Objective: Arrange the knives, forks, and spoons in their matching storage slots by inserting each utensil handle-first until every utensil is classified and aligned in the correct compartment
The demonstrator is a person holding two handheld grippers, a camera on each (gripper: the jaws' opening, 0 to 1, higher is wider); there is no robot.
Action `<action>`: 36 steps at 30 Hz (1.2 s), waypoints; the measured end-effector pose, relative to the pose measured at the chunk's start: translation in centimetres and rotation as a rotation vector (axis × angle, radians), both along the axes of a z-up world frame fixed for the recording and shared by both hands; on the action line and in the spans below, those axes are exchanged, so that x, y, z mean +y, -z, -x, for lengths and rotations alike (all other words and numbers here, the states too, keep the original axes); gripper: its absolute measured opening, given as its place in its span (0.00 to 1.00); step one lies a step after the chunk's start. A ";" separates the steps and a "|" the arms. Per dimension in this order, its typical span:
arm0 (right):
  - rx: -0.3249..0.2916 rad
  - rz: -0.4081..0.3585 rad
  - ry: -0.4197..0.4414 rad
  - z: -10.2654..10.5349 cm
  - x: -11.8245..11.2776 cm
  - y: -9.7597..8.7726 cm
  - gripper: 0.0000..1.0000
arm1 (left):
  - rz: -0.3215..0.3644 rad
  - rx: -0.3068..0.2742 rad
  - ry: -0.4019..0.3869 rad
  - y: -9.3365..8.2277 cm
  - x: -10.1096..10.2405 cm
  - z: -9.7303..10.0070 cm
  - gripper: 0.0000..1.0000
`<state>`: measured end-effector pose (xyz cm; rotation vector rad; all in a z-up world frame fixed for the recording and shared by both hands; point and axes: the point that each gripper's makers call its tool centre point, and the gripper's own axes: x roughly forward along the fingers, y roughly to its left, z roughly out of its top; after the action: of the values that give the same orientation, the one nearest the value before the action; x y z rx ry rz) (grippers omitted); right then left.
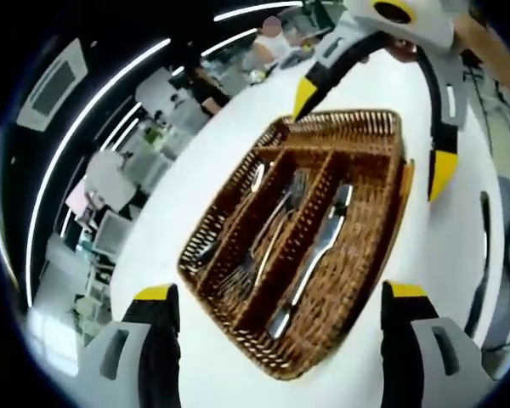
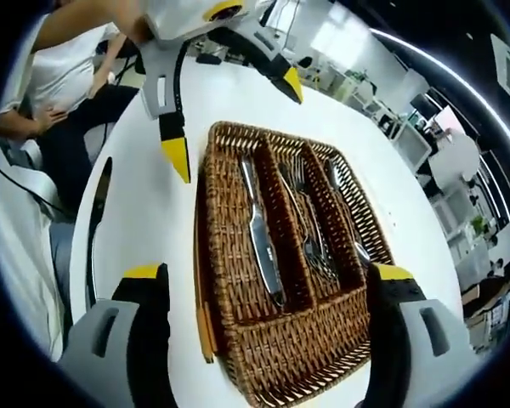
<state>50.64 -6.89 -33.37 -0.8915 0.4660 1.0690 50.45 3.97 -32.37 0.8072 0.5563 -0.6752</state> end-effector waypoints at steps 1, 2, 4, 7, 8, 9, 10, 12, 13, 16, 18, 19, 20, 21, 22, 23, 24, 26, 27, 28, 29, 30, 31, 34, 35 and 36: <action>0.000 -0.004 0.001 0.1 -0.1 -0.1 0.99 | 0.009 0.004 -0.002 0.0 -0.1 0.1 1.00; 0.002 -0.013 0.003 0.2 -0.1 -0.1 0.99 | 0.016 0.004 -0.003 0.1 -0.2 0.2 1.00; 0.004 -0.021 0.005 0.5 -0.2 -0.1 0.99 | 0.021 -0.002 -0.005 0.3 -0.3 0.3 1.00; 0.016 -0.032 0.004 0.6 -0.1 0.0 0.99 | 0.013 -0.017 -0.010 0.5 -0.1 -0.1 1.00; 0.016 -0.030 0.004 0.6 -0.1 0.1 0.99 | 0.021 -0.016 -0.009 0.5 -0.2 -0.1 1.00; 0.015 -0.027 0.005 0.6 -0.2 0.2 0.99 | 0.036 -0.012 -0.010 0.5 -0.4 0.1 1.00; 0.015 -0.025 0.003 0.6 -0.2 0.3 0.99 | 0.038 -0.012 -0.012 0.5 -0.4 0.2 1.00; 0.016 -0.035 0.001 0.9 -0.3 0.3 0.99 | 0.058 -0.020 -0.011 0.4 -0.6 0.5 1.00; 0.018 -0.040 -0.001 1.0 -0.3 0.2 0.99 | 0.062 -0.021 -0.013 0.4 -0.6 0.6 1.00; 0.019 -0.045 0.000 1.1 -0.4 0.2 0.99 | 0.068 -0.015 -0.013 0.5 -0.6 0.9 1.00; 0.015 -0.049 0.001 1.3 -0.6 0.1 0.99 | 0.052 0.012 -0.003 1.1 -0.5 1.5 1.00; 0.017 -0.052 0.004 1.3 -0.8 0.1 0.99 | 0.055 0.012 -0.010 1.1 -0.5 1.5 1.00; 0.019 -0.053 0.006 1.4 -0.9 0.1 0.99 | 0.059 0.014 -0.008 1.2 -0.5 1.7 1.00; 0.019 -0.060 0.009 1.5 -1.0 0.1 0.99 | 0.058 0.014 -0.006 1.2 -0.5 1.8 1.00; 0.020 -0.063 0.010 1.5 -1.0 0.1 0.99 | 0.064 0.005 -0.008 1.0 -0.5 1.7 1.00; 0.024 -0.063 0.009 1.6 -1.2 0.1 0.99 | 0.067 0.000 -0.009 0.9 -0.5 1.8 1.00; 0.028 -0.063 0.016 1.6 -1.3 0.2 0.99 | 0.070 0.002 -0.010 0.8 -0.5 1.8 1.00; 0.027 -0.067 0.021 2.0 -1.5 0.3 0.99 | 0.074 0.000 -0.013 0.7 -0.4 1.8 1.00; 0.029 -0.070 0.025 2.0 -1.6 0.3 0.99 | 0.073 -0.003 -0.014 0.7 -0.4 1.8 1.00; 0.031 -0.072 0.027 2.1 -1.6 0.3 0.99 | 0.072 -0.004 -0.013 0.6 -0.3 2.0 1.00; 0.037 -0.077 0.029 2.0 -1.6 0.3 0.99 | 0.082 -0.006 -0.013 0.5 -0.3 2.1 1.00; 0.037 -0.078 0.028 2.0 -1.6 0.3 0.99 | 0.089 -0.008 -0.012 0.5 -0.4 2.2 1.00; 0.037 -0.080 0.026 2.1 -1.6 0.3 0.99 | 0.095 -0.009 -0.011 0.5 -0.5 2.2 1.00; 0.036 -0.088 0.023 2.8 -1.6 0.3 0.99 | 0.104 0.000 -0.011 0.7 -0.7 2.4 1.00; 0.036 -0.087 0.019 3.1 -1.6 0.5 0.99 | 0.099 0.001 -0.010 0.8 -0.6 2.5 1.00; 0.036 -0.086 0.016 3.2 -1.6 0.5 0.99 | 0.096 0.002 -0.011 0.9 -0.6 2.6 1.00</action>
<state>47.41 -8.46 -33.87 -0.7923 0.4530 1.0841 47.90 3.34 -33.30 0.7136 0.5258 -0.6876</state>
